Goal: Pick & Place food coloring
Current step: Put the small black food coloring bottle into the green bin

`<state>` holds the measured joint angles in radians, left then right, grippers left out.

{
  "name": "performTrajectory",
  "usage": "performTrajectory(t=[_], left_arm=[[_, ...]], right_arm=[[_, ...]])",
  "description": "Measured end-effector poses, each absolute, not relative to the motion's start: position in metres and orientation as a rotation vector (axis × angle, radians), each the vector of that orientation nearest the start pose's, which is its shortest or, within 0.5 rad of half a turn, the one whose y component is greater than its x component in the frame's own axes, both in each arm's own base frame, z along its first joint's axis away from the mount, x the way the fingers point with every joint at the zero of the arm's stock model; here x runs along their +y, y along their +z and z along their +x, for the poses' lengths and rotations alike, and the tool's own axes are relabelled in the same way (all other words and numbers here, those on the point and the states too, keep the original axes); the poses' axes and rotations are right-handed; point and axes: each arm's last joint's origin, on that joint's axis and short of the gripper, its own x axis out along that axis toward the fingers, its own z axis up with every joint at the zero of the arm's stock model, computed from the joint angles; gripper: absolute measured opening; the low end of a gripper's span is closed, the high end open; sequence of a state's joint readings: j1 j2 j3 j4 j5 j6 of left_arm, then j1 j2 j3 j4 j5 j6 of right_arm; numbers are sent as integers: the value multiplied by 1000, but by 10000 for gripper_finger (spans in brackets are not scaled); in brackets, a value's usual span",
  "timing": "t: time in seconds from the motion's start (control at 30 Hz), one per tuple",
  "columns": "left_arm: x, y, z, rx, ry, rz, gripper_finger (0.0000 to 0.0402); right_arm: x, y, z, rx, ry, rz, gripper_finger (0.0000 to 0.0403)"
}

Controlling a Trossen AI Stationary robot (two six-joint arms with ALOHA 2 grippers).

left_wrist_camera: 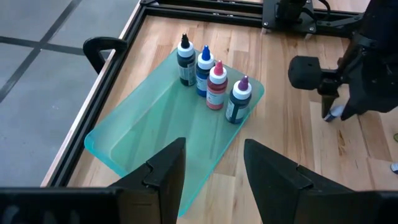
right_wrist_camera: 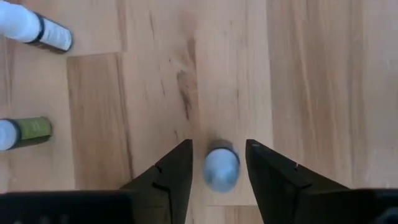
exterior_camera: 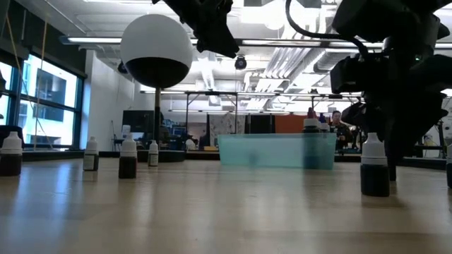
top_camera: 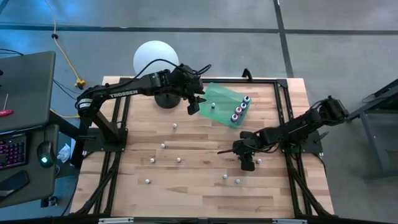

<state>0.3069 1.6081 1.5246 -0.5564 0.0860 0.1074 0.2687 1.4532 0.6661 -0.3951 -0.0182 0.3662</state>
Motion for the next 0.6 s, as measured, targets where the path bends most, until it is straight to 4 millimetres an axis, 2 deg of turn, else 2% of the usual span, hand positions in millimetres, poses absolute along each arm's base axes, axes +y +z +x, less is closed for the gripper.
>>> performTrajectory(t=[0.17, 0.3, 0.4, 0.6], left_arm=[[105, 349, 340, 641, 179, -22, 160], [103, 352, 332, 679, 179, -9, 160], [99, 355, 318, 745, 174, -17, 160], [83, 369, 271, 906, 175, -100, 160]], right_arm=[[65, 145, 232, 1207, 50, 187, 118], [66, 145, 231, 1232, 63, 237, 85], [66, 145, 231, 1233, 56, 257, 67], [67, 148, 239, 1132, 54, 255, 72]])
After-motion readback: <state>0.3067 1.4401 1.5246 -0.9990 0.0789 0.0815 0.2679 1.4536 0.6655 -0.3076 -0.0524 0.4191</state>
